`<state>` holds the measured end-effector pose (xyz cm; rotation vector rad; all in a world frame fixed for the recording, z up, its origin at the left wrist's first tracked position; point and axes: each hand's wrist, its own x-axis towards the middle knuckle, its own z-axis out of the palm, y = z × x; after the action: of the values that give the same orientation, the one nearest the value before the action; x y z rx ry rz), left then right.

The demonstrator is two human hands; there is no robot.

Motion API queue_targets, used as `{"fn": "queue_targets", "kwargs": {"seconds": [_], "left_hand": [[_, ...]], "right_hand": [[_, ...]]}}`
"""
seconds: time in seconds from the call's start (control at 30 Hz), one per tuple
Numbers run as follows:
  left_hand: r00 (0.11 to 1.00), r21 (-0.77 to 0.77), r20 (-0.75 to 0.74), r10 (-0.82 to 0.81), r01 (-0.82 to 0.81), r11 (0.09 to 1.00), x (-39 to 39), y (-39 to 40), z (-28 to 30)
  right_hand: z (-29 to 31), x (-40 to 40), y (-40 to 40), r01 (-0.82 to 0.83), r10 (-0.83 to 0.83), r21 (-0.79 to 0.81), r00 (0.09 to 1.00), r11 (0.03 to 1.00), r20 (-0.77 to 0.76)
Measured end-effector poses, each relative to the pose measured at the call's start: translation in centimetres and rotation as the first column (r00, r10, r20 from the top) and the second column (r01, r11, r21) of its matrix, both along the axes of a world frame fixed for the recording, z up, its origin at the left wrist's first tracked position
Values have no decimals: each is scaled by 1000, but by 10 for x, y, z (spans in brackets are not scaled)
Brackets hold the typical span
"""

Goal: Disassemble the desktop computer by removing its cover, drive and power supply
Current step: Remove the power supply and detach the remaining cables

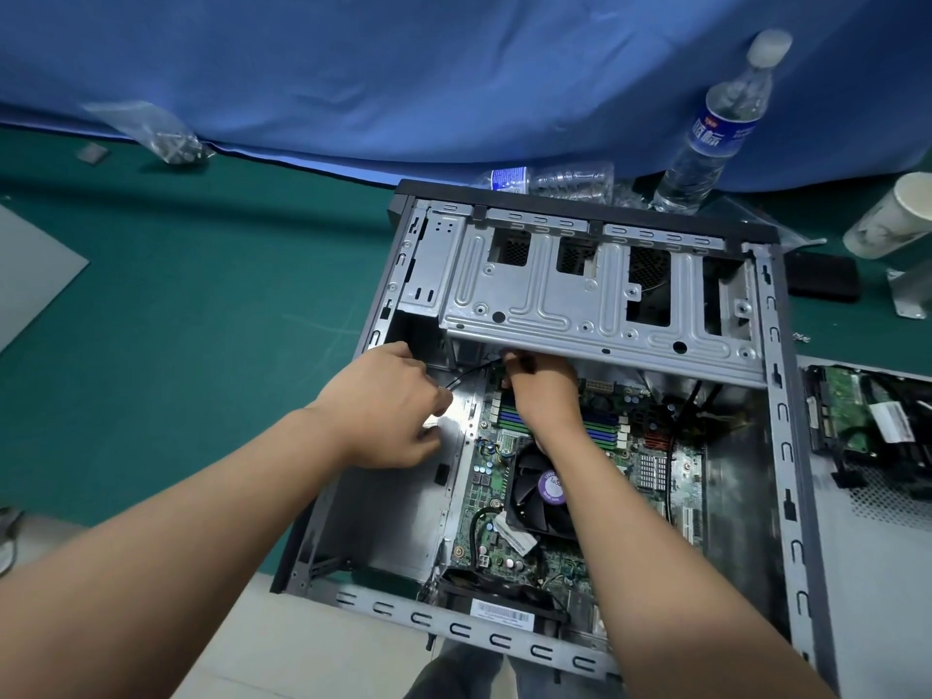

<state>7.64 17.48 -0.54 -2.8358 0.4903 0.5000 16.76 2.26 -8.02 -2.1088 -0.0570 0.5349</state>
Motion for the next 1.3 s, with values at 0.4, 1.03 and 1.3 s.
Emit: {"fn": "queue_targets", "kwargs": {"seconds": [0.4, 1.03, 1.3], "left_hand": [[1000, -12, 8, -12, 12, 1000, 0, 1, -1], [1000, -21, 2, 3, -3, 1000, 0, 0, 0], [991, -3, 20, 129, -129, 992, 3, -13, 1]], "right_hand": [[-1, 1, 0, -66, 68, -64, 997, 996, 35], [-2, 1, 1, 111, -110, 11, 992, 994, -55], [-3, 1, -2, 199, -183, 91, 969, 976, -166]]}}
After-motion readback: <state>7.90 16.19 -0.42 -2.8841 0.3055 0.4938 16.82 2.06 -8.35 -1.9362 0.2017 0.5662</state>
